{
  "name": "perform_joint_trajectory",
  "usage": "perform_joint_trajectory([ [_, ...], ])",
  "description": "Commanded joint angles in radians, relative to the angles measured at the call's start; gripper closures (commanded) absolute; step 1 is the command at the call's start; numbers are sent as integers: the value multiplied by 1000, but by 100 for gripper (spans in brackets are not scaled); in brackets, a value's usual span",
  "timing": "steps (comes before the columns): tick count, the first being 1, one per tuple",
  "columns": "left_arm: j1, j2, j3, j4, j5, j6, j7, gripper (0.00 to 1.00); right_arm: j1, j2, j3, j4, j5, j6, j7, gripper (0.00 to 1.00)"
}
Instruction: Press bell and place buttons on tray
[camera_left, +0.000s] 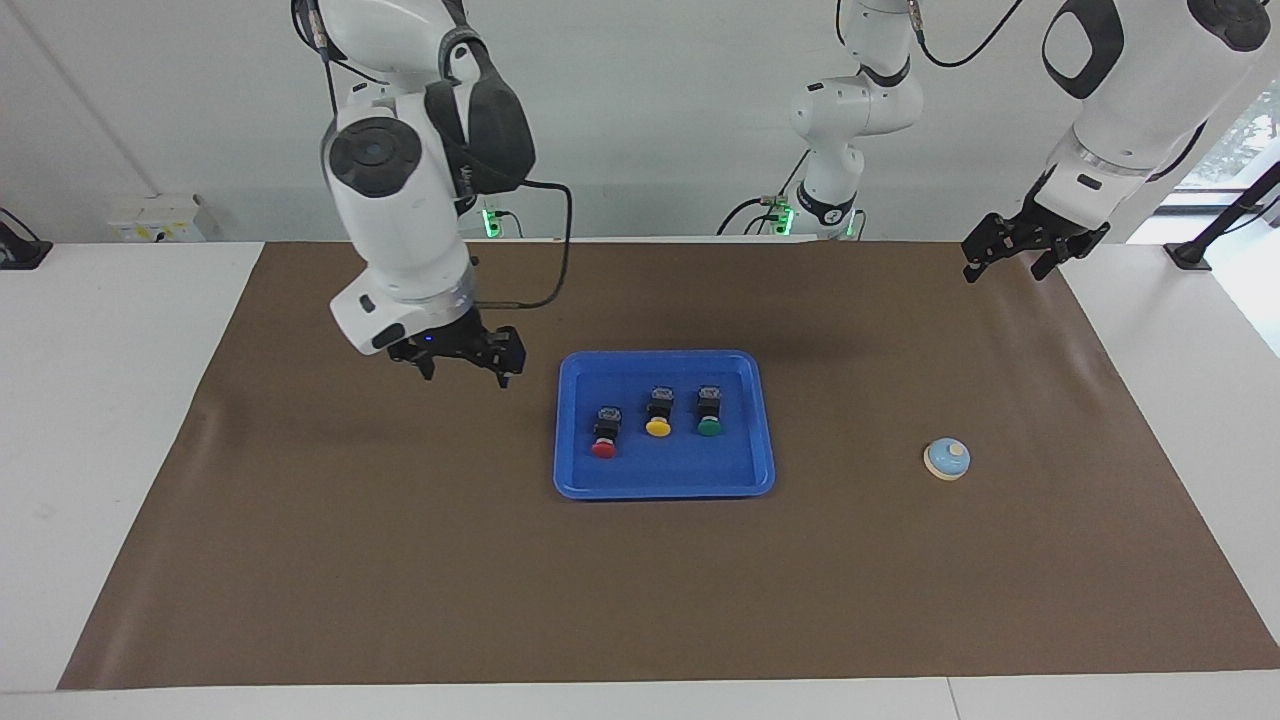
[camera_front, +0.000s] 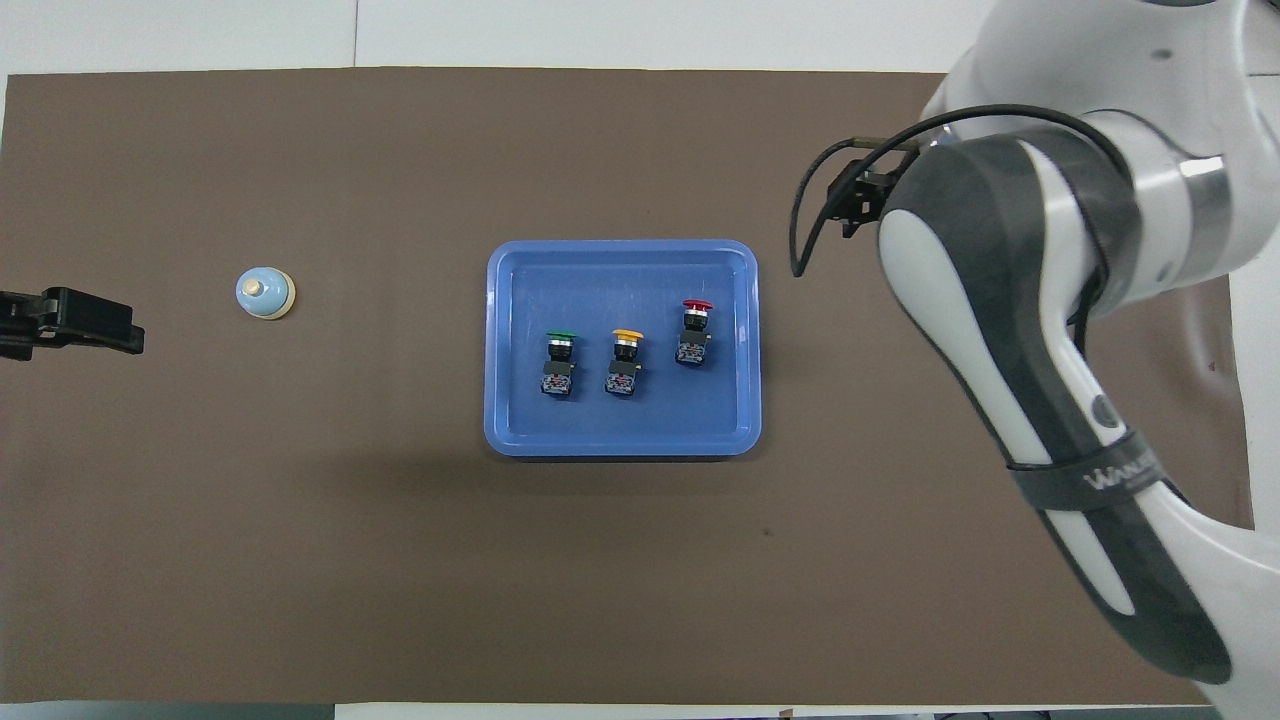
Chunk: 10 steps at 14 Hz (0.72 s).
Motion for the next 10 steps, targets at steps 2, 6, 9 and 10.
perform_joint_trajectory([
  [2, 1, -5, 1, 9, -2, -8, 0, 0, -107, -71, 10, -24, -12, -54, -207, 0],
  [6, -11, -4, 1, 5, 5, 76, 6, 0, -179, -262, 12, -187, -12, -69, -253, 0],
  [9, -1, 16, 1, -32, 5, 165, 9, 100, -202, -395, 12, -321, -12, -63, -252, 0],
  [10, 2, 47, 1, -44, 5, 214, 9, 100, -216, -398, 18, -320, -12, -69, -253, 0],
])
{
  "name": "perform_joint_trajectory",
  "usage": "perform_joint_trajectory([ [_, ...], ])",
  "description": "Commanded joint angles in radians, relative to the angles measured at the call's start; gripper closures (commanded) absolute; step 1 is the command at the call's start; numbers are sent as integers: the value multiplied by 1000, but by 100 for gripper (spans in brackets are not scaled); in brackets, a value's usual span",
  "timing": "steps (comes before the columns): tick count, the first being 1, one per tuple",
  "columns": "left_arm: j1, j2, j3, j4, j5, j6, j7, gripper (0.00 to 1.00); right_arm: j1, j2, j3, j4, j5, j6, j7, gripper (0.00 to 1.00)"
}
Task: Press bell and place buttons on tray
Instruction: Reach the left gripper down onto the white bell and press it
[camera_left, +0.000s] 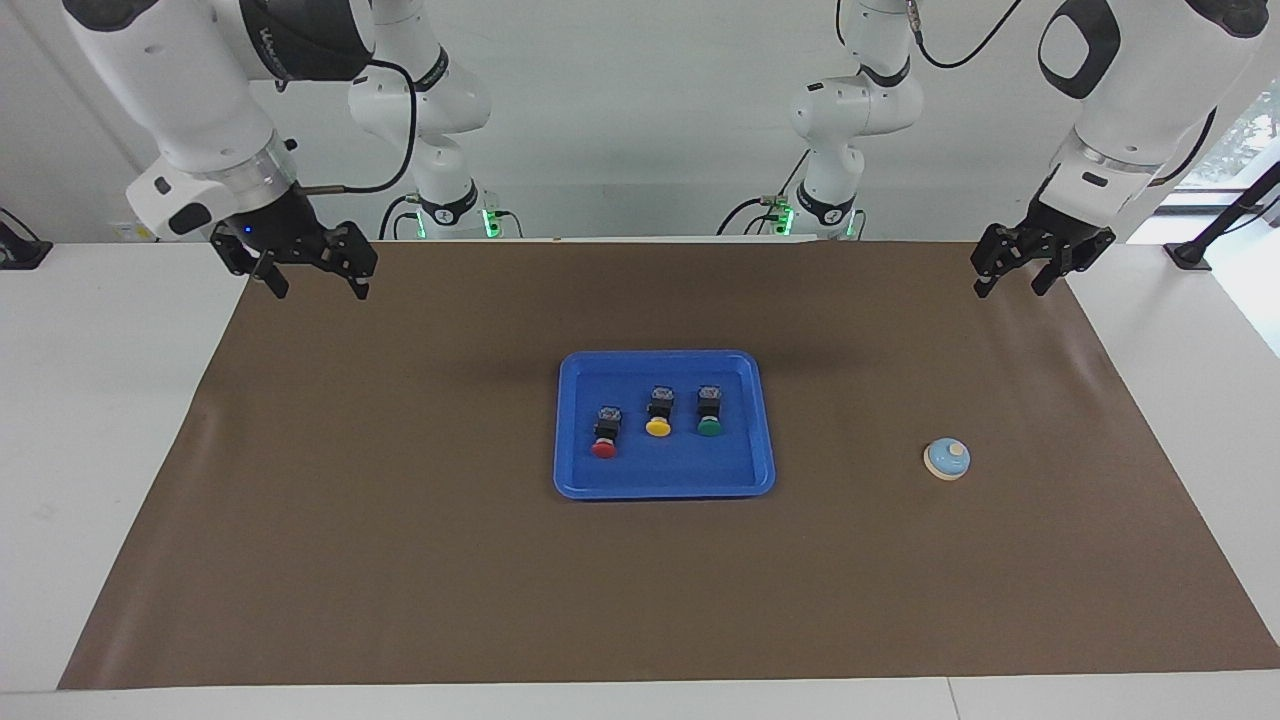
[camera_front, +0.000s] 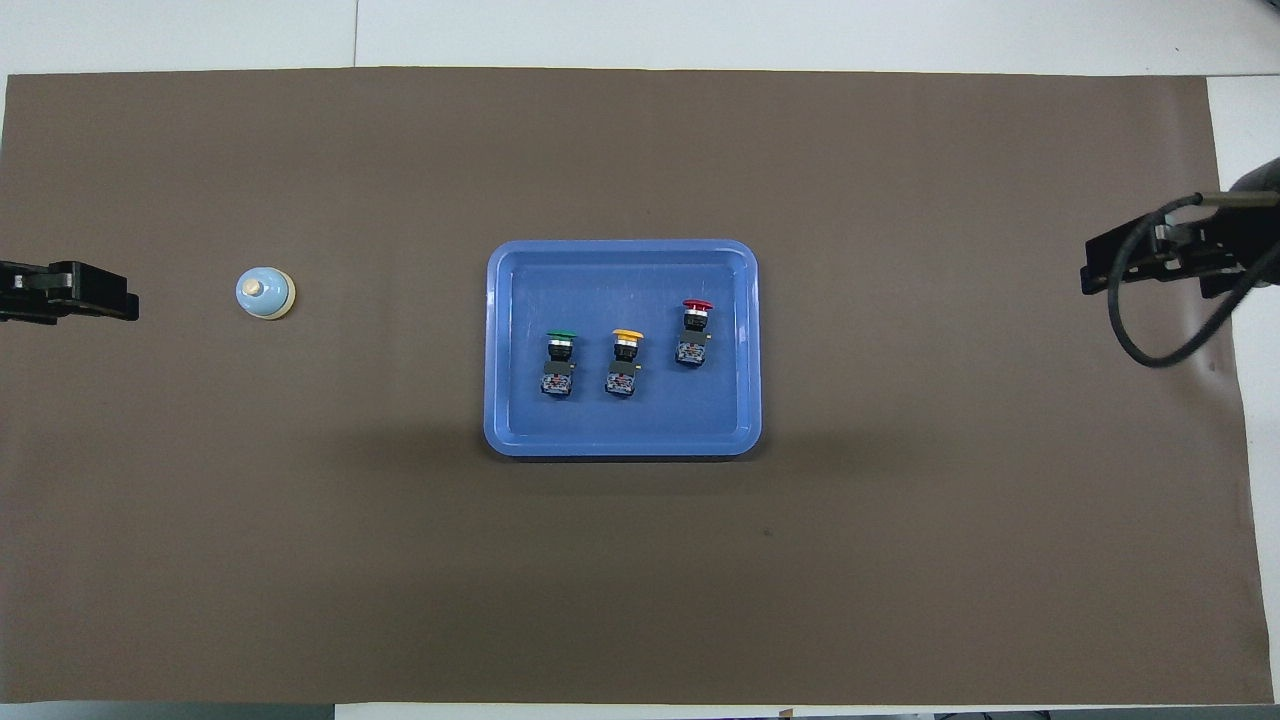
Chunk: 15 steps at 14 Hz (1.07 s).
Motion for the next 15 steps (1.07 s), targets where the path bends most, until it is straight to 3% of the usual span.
perform_joint_trajectory([
  [1, 3, 81, 5, -29, 4, 137, 10, 100, -38, -75, 20, -103, -12, 29, -18, 0],
  [5, 6, 272, 7, -15, 10, 358, 13, 100, -69, -72, 26, -100, -17, 38, -21, 0],
  [9, 17, 394, 10, -15, 15, 487, 13, 100, -61, -72, 26, -100, -15, 36, -19, 0],
  [15, 10, 399, 10, -66, 52, 483, 9, 100, -56, -72, 26, -95, -20, 33, -19, 0],
])
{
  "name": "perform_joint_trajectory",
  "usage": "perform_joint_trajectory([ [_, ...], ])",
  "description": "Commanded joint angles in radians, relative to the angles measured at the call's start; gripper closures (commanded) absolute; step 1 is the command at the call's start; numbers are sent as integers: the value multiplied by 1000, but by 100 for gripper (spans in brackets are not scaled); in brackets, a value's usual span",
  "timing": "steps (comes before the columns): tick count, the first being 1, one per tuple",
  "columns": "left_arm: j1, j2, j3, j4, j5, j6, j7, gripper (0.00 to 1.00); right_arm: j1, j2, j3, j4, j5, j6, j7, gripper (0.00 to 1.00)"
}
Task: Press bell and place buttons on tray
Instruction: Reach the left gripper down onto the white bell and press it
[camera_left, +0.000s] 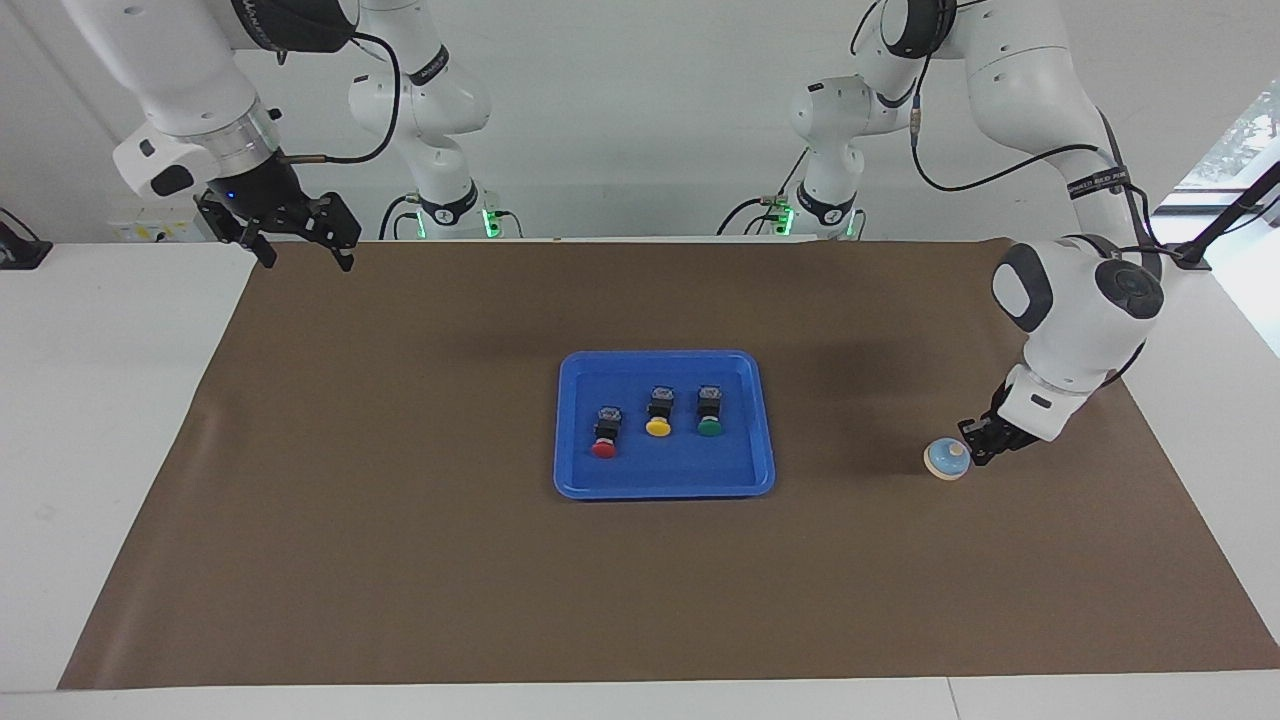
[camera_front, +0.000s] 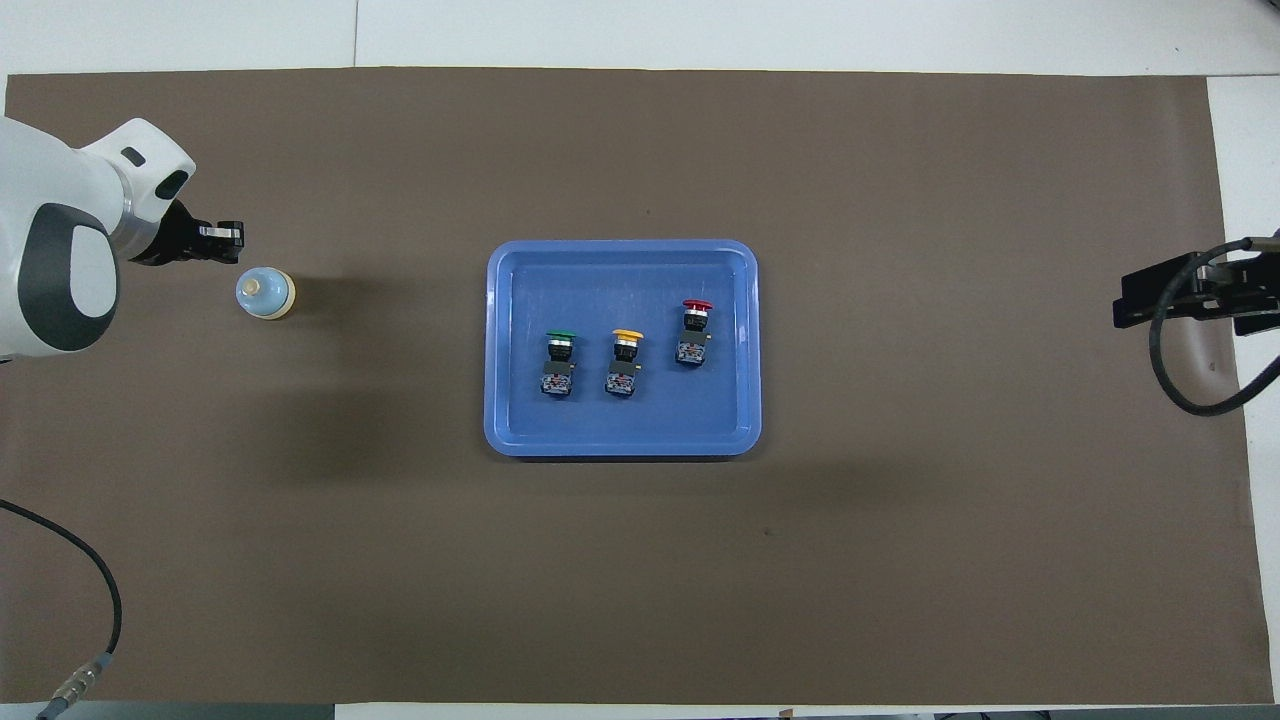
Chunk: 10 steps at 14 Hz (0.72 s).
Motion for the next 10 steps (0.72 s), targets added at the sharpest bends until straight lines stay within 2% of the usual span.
perform_joint_trajectory([
  [1, -6, -19, 2, -34, 20, -4, 2, 100, -10, -11, 11, -14, -31, 15, -19, 0],
  [7, -4, -33, 3, -112, 22, 16, -2, 100, -15, -11, 11, -16, -44, 12, -11, 0],
  [10, -6, -31, 3, -173, 23, 114, -2, 100, -21, -16, 11, -23, -45, -5, -16, 0],
])
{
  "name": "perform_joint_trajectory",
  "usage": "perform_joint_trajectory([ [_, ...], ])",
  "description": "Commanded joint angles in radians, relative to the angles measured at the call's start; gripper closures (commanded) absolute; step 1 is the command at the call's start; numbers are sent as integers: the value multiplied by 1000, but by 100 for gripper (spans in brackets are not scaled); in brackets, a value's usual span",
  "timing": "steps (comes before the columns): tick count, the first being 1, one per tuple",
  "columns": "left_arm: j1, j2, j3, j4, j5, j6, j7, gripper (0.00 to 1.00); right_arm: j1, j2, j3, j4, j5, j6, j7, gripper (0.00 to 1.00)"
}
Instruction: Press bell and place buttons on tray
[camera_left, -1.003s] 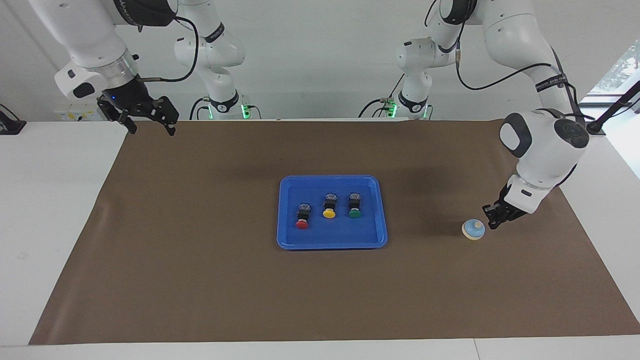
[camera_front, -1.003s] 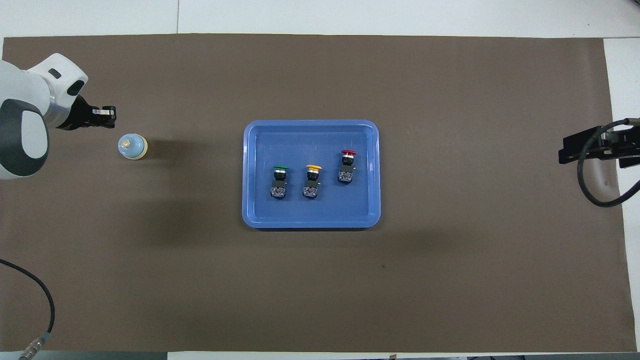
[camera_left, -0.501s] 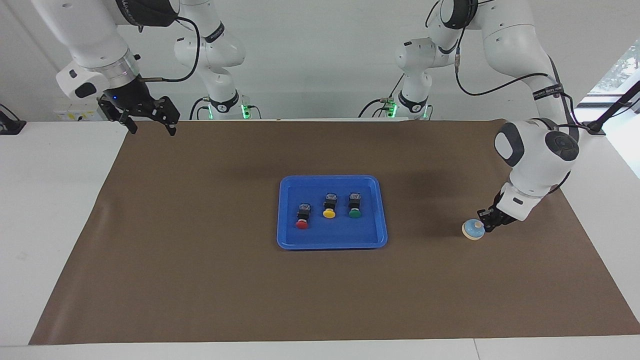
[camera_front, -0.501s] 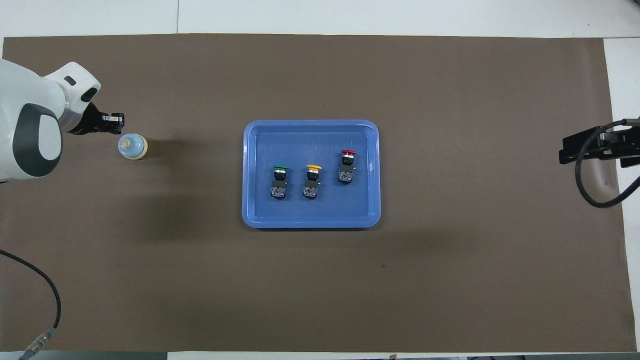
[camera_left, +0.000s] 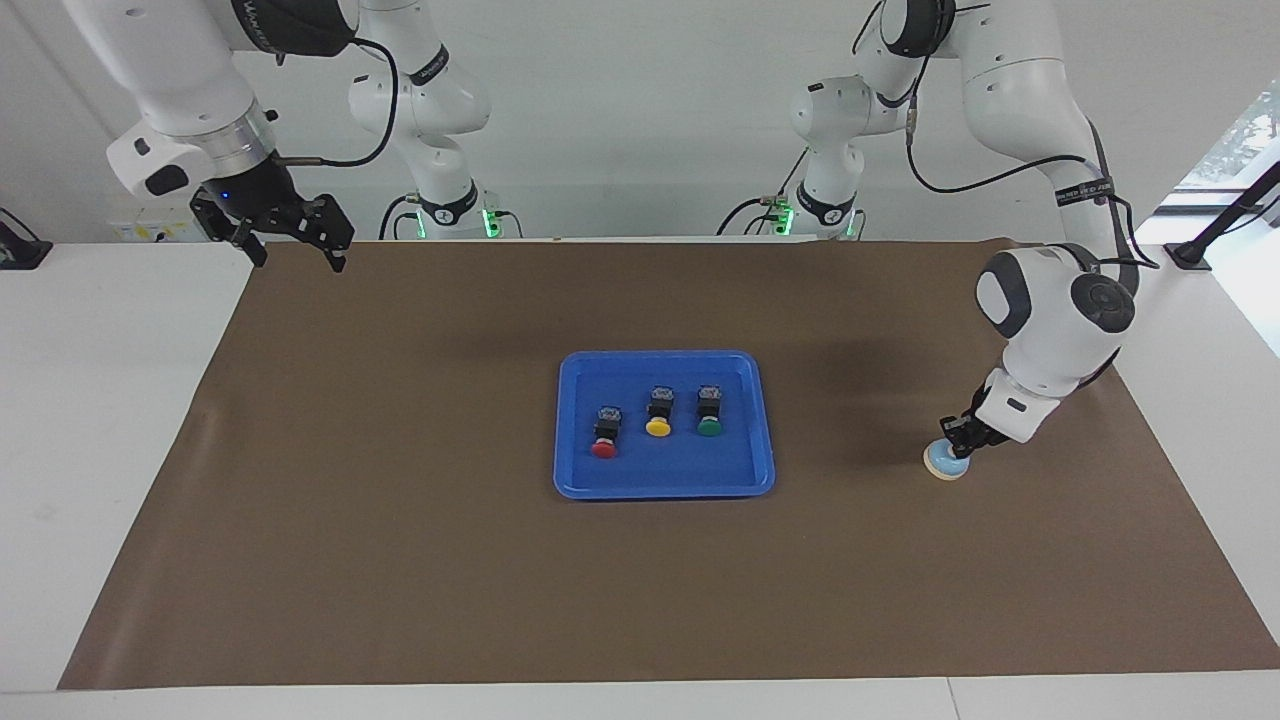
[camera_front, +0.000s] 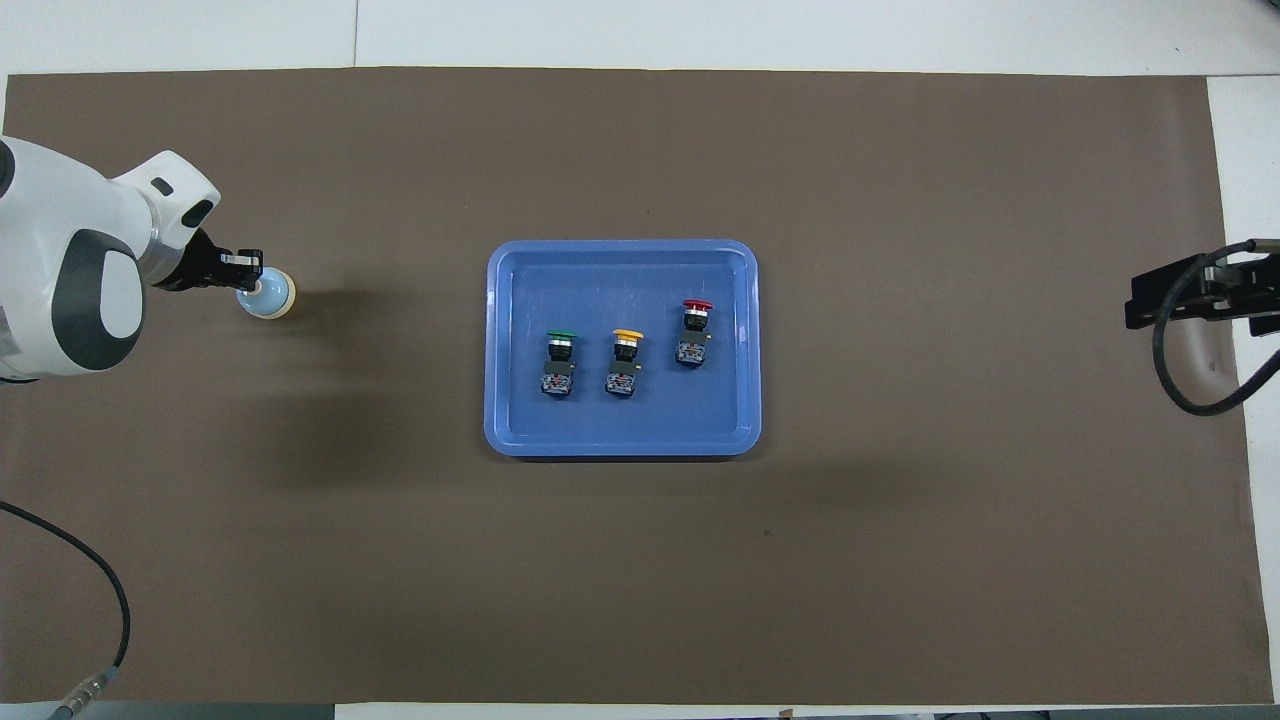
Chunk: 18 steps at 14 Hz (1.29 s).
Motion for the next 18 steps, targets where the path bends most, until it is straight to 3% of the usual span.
perform_joint_trajectory([
  [1, -3, -17, 5, -72, 20, 66, -1, 100, -17, -16, 11, -22, -9, -3, -16, 0],
  [3, 3, -23, 7, -37, 20, 11, 2, 100, -15, -16, 11, -22, -10, -3, -16, 0],
  [5, 9, -78, 7, 0, 20, -77, 7, 100, -17, -16, 11, -22, -10, -3, -16, 0],
  [10, 7, -288, 4, 19, 19, -281, 2, 100, -17, -16, 11, -22, -10, -3, -16, 0],
  [12, 7, -367, 2, 17, 17, -366, 4, 76, -17, -16, 11, -22, -10, -3, -16, 0],
  [14, -3, -430, 1, 19, 14, -440, 4, 39, -17, -16, 11, -22, -10, -3, -16, 0],
  [17, -10, -485, -2, 20, 10, -529, 1, 6, -17, -16, 11, -22, -9, -3, -16, 0],
  [18, -11, -493, -4, 22, 10, -551, 1, 0, -17, -16, 11, -22, -10, -3, -16, 0],
])
